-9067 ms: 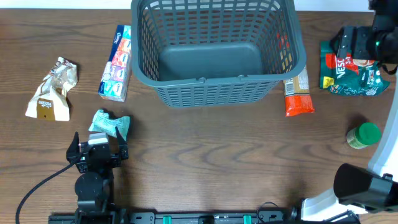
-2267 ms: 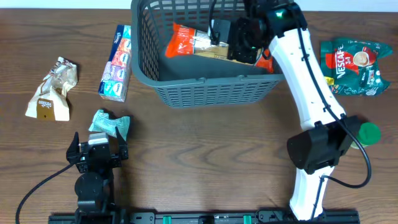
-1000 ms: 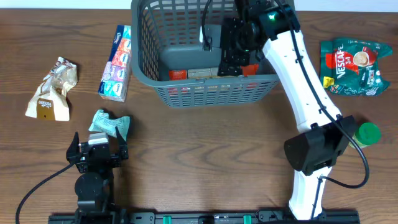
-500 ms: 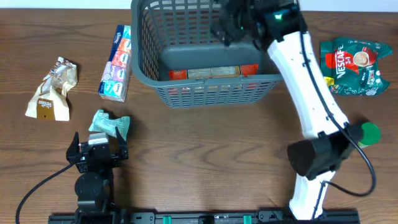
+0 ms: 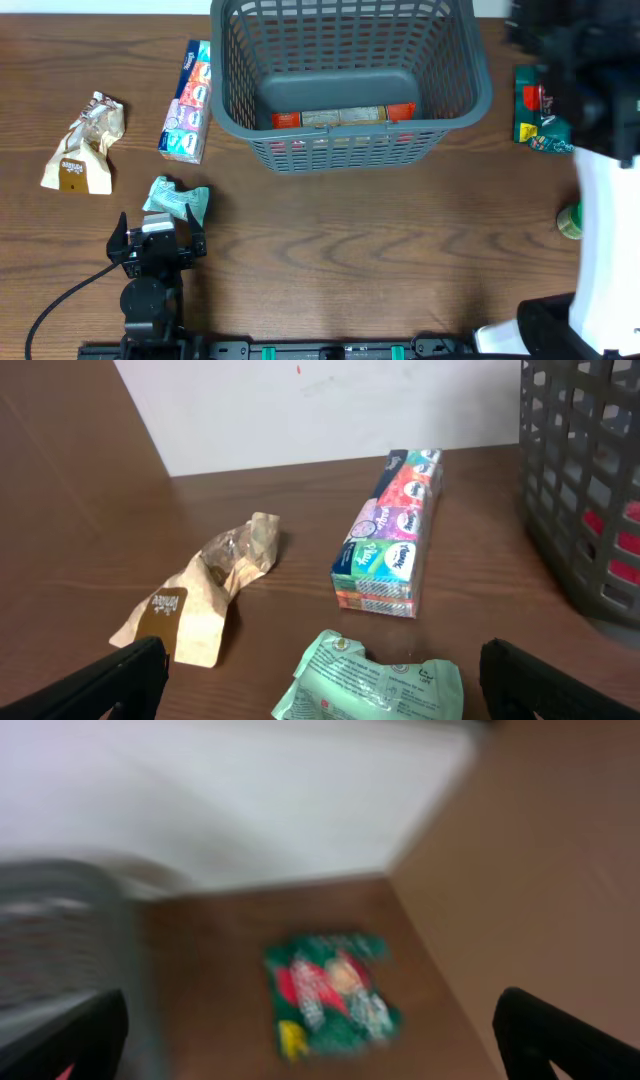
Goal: Pack container
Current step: 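Withdraw the right gripper from the basket toward the green Nescafe pouch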
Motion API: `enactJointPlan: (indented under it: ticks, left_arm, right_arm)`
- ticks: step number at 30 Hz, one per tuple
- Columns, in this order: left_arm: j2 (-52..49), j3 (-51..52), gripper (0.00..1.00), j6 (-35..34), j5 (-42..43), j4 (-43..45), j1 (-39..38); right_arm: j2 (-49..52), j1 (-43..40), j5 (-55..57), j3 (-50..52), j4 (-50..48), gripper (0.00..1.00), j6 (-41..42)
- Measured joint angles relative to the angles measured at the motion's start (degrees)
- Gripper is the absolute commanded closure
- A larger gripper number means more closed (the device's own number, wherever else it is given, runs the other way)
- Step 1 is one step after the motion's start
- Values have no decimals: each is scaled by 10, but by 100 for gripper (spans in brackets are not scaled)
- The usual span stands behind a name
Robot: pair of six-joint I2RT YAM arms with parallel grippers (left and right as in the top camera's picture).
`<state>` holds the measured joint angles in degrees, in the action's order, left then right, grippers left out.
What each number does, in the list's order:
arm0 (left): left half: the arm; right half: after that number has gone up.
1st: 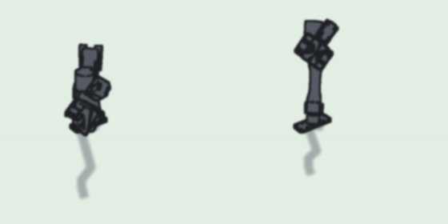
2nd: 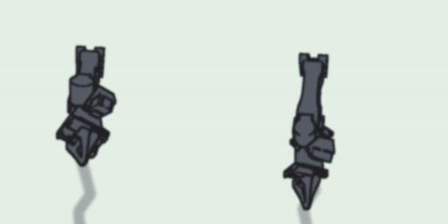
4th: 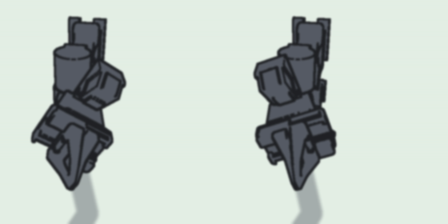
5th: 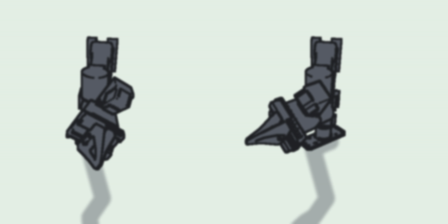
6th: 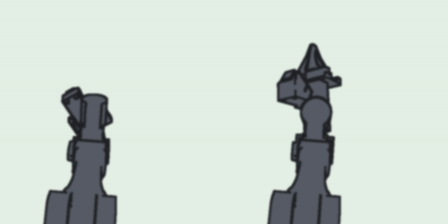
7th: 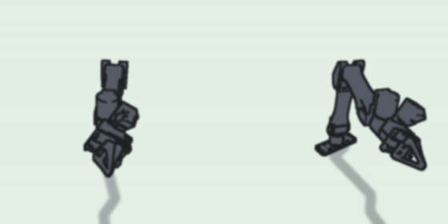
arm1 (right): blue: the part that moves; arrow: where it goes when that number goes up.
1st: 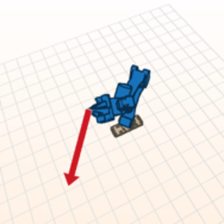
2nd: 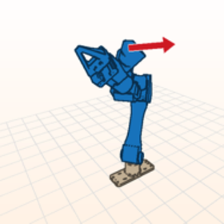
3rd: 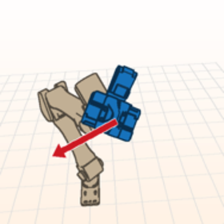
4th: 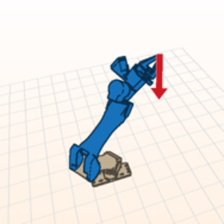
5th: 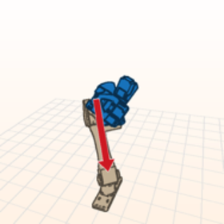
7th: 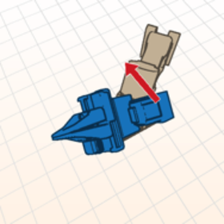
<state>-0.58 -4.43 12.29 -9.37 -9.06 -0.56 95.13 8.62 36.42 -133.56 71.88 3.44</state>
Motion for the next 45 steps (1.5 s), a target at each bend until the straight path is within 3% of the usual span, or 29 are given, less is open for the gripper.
enactJointPlan:
  ticks: [10,15,25,32,45]
  left_arm:
    - [0,0,2,0,0,0,0]
    - [0,0,2,0,0,0,0]
    - [0,0,1,0,0,0,0]
    - [0,0,1,0,0,0,0]
    - [0,0,1,0,0,0,0]
  right_arm:
    - [26,-223,-231,5,80,1,21]
    - [28,-266,-291,5,84,1,-2]
    - [133,-296,-317,4,89,1,-79]
    - [229,-323,-303,5,62,1,-89]
    - [289,-397,-294,5,23,1,-91]
